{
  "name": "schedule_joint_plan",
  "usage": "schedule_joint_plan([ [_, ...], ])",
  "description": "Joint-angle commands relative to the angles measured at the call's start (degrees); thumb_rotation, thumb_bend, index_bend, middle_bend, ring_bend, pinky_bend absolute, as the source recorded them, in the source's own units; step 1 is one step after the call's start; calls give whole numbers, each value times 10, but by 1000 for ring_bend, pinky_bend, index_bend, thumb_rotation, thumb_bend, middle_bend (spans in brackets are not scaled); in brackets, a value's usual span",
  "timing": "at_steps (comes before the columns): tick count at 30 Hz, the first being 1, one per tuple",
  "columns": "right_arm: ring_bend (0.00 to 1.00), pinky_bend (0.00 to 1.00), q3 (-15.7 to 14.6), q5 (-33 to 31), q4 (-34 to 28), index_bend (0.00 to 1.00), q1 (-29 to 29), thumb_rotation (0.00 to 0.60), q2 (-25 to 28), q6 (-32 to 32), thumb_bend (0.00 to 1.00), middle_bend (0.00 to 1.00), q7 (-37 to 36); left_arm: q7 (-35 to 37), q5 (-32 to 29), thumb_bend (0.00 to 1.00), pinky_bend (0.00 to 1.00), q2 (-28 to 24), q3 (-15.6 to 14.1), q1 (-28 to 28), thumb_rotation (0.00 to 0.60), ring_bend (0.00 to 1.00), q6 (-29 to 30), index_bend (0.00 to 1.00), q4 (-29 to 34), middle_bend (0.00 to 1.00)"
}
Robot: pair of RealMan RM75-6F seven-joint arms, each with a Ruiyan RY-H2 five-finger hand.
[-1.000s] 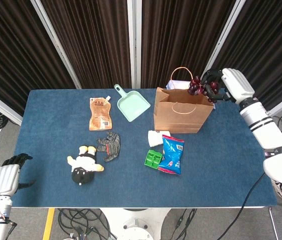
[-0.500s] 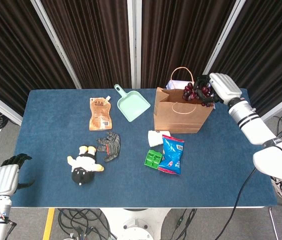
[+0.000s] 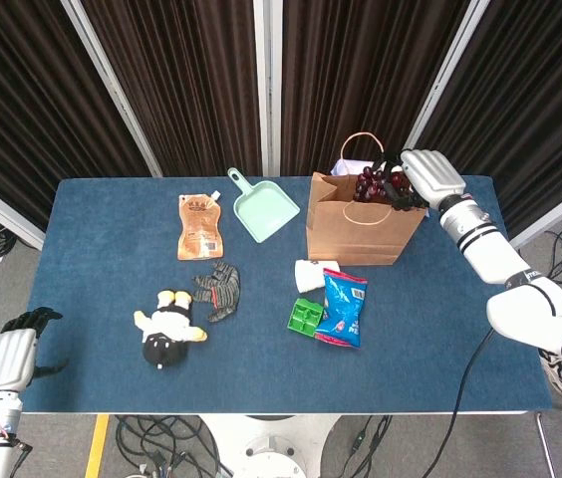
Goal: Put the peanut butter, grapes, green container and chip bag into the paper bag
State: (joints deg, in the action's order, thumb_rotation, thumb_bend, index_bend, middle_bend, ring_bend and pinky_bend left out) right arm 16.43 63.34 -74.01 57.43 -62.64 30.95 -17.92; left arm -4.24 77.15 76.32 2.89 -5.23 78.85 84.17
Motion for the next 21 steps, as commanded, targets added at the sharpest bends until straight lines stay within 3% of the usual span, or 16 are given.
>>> schedule_joint_plan([
  [1, 107, 214, -3, -18, 2, 84, 5, 600, -6, 2, 477, 265, 24, 1, -1, 82, 280, 0, 0, 0, 600, 256, 0, 352, 0, 337],
  [3, 64, 174, -3, -24, -4, 11, 1, 600, -4, 7, 476, 193, 32, 1, -1, 83, 280, 0, 0, 0, 600, 256, -1, 352, 0, 337],
  [6, 34, 146, -1, -25, -16, 0, -7, 600, 4, 17, 464, 140, 33, 2, 1, 81, 280, 1, 0, 0, 600, 255, 0, 352, -2, 338],
  [12, 27, 140, 3, 26, -71, 0, -52, 600, 32, 81, 418, 152, 9, 4, 1, 81, 280, 2, 0, 0, 600, 255, 0, 351, -4, 338],
  [16, 58, 168, -8, 107, -130, 2, -105, 600, 60, 164, 205, 236, -24, 5, 3, 82, 280, 1, 1, -2, 600, 256, -1, 352, -4, 337],
  [21, 152, 315, -44, 209, -174, 107, -173, 600, 81, 273, 12, 342, -68, 5, 7, 82, 280, 3, 1, -2, 600, 255, 1, 352, -5, 337],
])
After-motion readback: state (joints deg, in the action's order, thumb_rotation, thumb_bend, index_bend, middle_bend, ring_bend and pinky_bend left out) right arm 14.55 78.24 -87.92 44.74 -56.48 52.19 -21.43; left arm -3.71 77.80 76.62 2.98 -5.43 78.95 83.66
